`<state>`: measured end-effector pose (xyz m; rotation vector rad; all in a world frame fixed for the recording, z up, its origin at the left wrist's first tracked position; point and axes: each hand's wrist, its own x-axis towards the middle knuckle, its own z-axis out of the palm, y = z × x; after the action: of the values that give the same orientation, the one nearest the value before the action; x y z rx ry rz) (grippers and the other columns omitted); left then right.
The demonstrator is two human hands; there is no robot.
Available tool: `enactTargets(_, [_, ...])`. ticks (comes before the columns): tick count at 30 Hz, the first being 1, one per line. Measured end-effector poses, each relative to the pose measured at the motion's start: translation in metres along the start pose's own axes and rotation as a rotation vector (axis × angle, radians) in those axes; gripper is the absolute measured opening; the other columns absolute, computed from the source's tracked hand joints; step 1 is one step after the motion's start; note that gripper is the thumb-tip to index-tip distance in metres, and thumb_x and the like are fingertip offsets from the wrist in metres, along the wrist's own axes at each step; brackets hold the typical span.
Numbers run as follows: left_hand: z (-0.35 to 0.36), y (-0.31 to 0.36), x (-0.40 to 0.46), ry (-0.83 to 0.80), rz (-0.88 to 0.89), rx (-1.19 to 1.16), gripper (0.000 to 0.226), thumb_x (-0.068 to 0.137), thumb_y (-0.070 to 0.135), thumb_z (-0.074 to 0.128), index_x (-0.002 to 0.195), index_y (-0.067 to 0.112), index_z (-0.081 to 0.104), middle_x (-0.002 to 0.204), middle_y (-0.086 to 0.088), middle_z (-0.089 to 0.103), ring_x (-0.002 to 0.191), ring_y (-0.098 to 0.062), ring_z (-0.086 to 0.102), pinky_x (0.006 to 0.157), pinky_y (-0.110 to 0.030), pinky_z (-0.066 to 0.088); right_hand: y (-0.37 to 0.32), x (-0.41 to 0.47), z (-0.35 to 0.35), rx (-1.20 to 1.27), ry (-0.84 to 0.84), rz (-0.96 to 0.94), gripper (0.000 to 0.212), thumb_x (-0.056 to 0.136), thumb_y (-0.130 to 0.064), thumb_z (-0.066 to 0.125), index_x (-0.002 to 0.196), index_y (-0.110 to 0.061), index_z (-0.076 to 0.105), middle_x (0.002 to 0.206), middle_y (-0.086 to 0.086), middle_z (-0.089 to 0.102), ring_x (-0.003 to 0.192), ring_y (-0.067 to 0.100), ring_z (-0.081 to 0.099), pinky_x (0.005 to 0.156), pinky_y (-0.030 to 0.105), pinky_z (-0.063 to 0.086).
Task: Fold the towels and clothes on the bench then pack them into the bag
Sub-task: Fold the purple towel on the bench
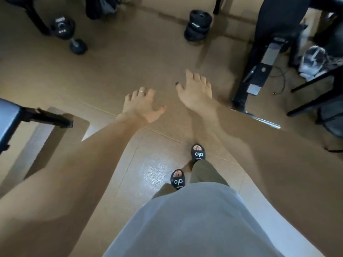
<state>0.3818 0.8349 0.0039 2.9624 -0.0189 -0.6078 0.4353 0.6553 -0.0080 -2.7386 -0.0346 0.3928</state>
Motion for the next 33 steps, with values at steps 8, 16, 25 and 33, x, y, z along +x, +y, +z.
enactTargets(8, [-0.039, -0.089, 0.056, 0.051, -0.200, -0.042, 0.075, 0.093, 0.066, 0.042, 0.152, 0.021, 0.032, 0.154, -0.014, 0.037, 0.138, -0.035, 0.038, 0.113, -0.050, 0.029, -0.114, 0.107, 0.000, -0.057, -0.088, -0.239, 0.066, 0.103, -0.051, 0.030, 0.159, -0.018, 0.017, 0.159, 0.010, 0.033, 0.143, 0.034, 0.031, 0.116, 0.048, 0.025])
enactTargets(16, [-0.111, -0.188, 0.126, 0.171, -0.379, -0.139, 0.075, 0.095, 0.066, 0.040, 0.156, 0.024, 0.027, 0.159, -0.013, 0.032, 0.144, -0.036, 0.032, 0.118, -0.051, 0.025, -0.231, 0.230, -0.002, -0.117, -0.132, -0.461, 0.066, 0.103, -0.051, 0.031, 0.159, -0.018, 0.019, 0.158, 0.010, 0.034, 0.143, 0.033, 0.030, 0.115, 0.048, 0.024])
enactTargets(25, [-0.168, -0.345, 0.198, 0.261, -0.474, -0.201, 0.076, 0.096, 0.064, 0.041, 0.158, 0.023, 0.025, 0.161, -0.013, 0.030, 0.146, -0.036, 0.031, 0.118, -0.051, 0.023, -0.408, 0.347, 0.026, -0.216, -0.133, -0.626, 0.066, 0.103, -0.050, 0.031, 0.159, -0.018, 0.018, 0.158, 0.010, 0.034, 0.143, 0.032, 0.031, 0.117, 0.048, 0.026])
enactTargets(33, [-0.231, -0.523, 0.290, 0.239, -0.460, -0.172, 0.074, 0.095, 0.065, 0.040, 0.155, 0.023, 0.029, 0.158, -0.012, 0.034, 0.144, -0.034, 0.034, 0.116, -0.050, 0.025, -0.558, 0.457, 0.061, -0.200, -0.115, -0.589, 0.065, 0.103, -0.051, 0.032, 0.158, -0.017, 0.021, 0.157, 0.011, 0.035, 0.143, 0.033, 0.032, 0.116, 0.048, 0.026])
